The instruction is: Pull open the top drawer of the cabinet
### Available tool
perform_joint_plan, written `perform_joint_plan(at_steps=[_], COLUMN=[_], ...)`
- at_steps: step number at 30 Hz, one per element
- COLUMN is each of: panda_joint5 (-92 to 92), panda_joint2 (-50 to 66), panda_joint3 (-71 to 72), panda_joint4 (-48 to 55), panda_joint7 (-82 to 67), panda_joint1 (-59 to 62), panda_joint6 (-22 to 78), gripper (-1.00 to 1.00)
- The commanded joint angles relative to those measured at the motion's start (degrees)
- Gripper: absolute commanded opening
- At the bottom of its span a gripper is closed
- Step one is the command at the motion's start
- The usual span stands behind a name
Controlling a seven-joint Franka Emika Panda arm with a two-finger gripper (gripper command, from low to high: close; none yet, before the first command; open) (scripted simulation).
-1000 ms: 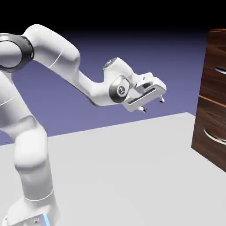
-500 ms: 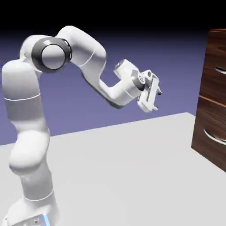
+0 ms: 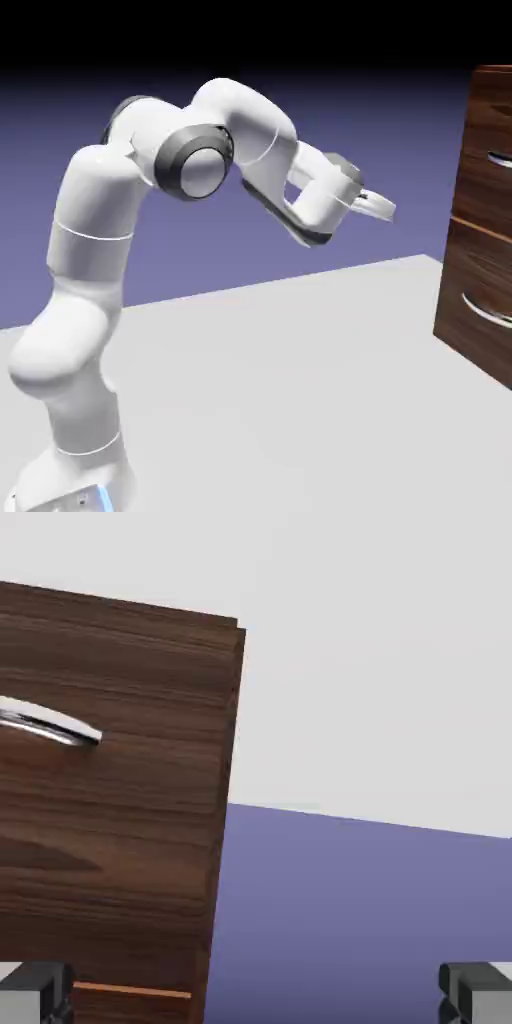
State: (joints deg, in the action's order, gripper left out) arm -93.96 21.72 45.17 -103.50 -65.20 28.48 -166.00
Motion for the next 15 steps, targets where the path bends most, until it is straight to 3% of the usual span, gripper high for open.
perform_joint_plan(at_steps=[1, 15], panda_joint5=[-2.2, -32.6], panda_joint2=[1.3, 18.9], panda_joint3=[1.0, 15.7], panda_joint4=[1.3, 20.0], panda_joint7=[-2.5, -37.4], panda_joint1=[0.7, 10.1], panda_joint6=[0.2, 2.8], gripper=[0.00, 0.00])
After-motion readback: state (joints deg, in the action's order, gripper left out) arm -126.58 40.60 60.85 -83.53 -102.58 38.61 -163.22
